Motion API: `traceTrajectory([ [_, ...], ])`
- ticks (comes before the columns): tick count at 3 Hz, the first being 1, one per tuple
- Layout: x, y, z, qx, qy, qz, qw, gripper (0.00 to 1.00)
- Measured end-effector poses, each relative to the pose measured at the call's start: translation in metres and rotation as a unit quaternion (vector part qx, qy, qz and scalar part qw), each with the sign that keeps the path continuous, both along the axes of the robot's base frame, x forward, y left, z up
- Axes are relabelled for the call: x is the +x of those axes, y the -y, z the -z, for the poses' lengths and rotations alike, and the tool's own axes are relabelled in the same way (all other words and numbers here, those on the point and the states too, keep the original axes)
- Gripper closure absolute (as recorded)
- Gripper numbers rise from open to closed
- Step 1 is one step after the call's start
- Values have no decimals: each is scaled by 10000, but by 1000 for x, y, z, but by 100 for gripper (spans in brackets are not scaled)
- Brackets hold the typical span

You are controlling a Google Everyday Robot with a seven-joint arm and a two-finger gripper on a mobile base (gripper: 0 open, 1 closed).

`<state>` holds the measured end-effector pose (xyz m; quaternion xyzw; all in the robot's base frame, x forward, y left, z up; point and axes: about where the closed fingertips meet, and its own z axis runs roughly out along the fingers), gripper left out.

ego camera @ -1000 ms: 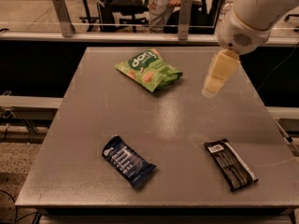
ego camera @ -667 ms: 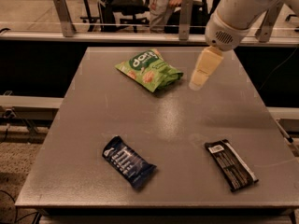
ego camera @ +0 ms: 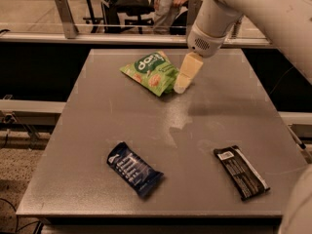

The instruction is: Move green rice chip bag near rxbar chocolate

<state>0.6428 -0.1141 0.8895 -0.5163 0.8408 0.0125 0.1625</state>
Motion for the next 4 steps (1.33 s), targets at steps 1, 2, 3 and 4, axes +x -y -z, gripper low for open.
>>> traceTrajectory([
  [1, 7, -20, 16, 45, -141, -71, 9999, 0],
  [2, 10, -39, 29, 82, -231, -210, 9995, 0],
  [3, 15, -53, 40, 137, -329, -302, 9989, 0],
  [4, 19, -62, 44, 191, -386, -357, 9984, 15],
])
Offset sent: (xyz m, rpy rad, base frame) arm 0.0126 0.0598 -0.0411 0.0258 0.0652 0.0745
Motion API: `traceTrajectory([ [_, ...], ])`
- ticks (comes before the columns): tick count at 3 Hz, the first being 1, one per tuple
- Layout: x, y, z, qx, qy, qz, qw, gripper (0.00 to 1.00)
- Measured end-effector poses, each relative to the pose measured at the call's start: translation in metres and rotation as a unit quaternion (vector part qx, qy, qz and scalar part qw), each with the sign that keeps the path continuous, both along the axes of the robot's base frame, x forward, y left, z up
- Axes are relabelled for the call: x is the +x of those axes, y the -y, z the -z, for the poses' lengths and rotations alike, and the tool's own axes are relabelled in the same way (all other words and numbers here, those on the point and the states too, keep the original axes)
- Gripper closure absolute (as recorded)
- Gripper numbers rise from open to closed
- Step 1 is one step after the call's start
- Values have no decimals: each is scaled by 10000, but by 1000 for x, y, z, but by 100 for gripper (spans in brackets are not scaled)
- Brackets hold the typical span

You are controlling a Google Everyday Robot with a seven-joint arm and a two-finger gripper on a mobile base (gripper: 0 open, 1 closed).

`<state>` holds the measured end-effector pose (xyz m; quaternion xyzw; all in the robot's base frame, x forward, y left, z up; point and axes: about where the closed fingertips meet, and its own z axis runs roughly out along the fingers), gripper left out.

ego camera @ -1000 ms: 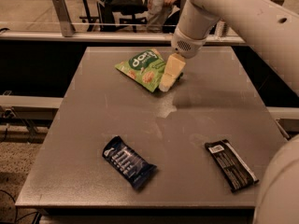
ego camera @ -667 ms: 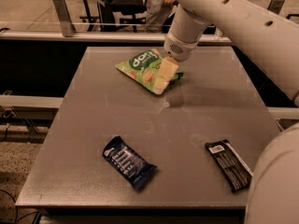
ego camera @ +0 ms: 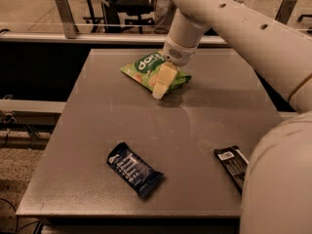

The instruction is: Move green rice chip bag near rxbar chocolate

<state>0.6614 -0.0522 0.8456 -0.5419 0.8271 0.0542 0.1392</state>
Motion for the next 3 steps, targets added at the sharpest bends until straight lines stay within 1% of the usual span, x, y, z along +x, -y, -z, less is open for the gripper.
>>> traceTrajectory([
  [1, 1, -4, -2, -15, 12, 23, 10000, 39],
  [2, -5, -3, -10, -73, 80, 44, 9999, 62],
  [3, -18, 5, -23, -142, 173, 33, 9997, 85],
])
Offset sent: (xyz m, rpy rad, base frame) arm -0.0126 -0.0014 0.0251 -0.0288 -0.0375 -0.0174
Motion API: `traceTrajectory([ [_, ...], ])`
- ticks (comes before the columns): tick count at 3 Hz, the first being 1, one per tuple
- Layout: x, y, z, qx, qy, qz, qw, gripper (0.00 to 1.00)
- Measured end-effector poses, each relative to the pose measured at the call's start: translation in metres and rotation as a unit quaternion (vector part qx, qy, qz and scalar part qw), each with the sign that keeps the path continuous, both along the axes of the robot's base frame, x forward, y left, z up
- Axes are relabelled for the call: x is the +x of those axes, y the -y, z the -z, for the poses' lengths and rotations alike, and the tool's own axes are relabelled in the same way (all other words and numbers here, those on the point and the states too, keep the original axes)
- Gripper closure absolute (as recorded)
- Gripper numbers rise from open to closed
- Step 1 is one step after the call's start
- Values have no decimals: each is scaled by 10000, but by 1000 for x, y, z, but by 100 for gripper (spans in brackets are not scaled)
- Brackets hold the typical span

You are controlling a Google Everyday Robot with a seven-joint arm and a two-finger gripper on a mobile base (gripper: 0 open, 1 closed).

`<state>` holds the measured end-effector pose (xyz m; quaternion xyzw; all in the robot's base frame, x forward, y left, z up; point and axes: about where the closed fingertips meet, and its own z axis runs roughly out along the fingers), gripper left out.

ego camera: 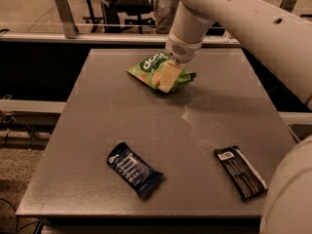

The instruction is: Move green rice chip bag near rxbar chocolate

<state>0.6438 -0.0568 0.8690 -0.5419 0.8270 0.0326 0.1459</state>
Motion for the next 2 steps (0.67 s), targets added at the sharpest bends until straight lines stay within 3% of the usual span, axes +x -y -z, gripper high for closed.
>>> traceTrajectory([
  [1, -25, 11, -19, 1, 98, -47, 9999, 100],
  [2, -62, 23, -39, 53, 237, -152, 9996, 100],
])
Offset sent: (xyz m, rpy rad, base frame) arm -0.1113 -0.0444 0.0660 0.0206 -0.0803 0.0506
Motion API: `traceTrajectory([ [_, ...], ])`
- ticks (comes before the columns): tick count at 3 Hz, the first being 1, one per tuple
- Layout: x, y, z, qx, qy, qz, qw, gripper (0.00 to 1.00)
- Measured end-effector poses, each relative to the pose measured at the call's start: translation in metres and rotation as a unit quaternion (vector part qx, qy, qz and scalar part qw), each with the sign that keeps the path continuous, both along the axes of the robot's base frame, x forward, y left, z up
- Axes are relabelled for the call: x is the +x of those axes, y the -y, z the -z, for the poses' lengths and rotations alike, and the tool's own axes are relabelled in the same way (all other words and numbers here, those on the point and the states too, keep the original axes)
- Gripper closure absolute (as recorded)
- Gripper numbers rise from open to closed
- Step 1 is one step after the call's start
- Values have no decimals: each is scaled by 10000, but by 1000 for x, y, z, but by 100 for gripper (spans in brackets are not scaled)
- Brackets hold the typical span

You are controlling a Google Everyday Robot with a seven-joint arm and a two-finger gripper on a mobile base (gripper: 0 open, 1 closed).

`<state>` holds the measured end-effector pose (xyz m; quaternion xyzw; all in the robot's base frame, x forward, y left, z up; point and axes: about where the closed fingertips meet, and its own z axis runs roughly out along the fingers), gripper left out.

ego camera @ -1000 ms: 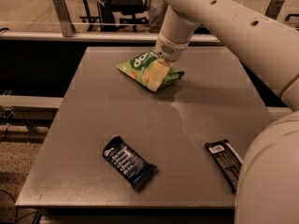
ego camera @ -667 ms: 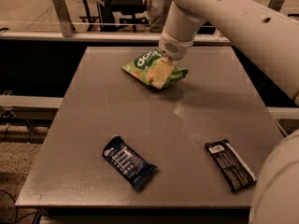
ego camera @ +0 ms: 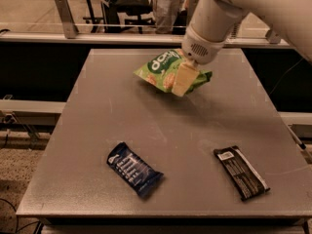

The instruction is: Move green rice chip bag near rxbar chocolate

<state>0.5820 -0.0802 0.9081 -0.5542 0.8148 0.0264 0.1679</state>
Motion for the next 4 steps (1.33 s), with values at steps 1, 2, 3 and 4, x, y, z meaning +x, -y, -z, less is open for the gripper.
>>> traceTrajectory([
  [1, -53, 24, -13, 83, 17, -13, 10000, 100],
  [2, -85, 42, -11, 161, -83, 101, 9998, 100],
  [3, -111, 59, -3, 253, -215, 309, 9990, 100],
  [4, -133, 74, 8, 311, -360, 538, 9974, 83],
])
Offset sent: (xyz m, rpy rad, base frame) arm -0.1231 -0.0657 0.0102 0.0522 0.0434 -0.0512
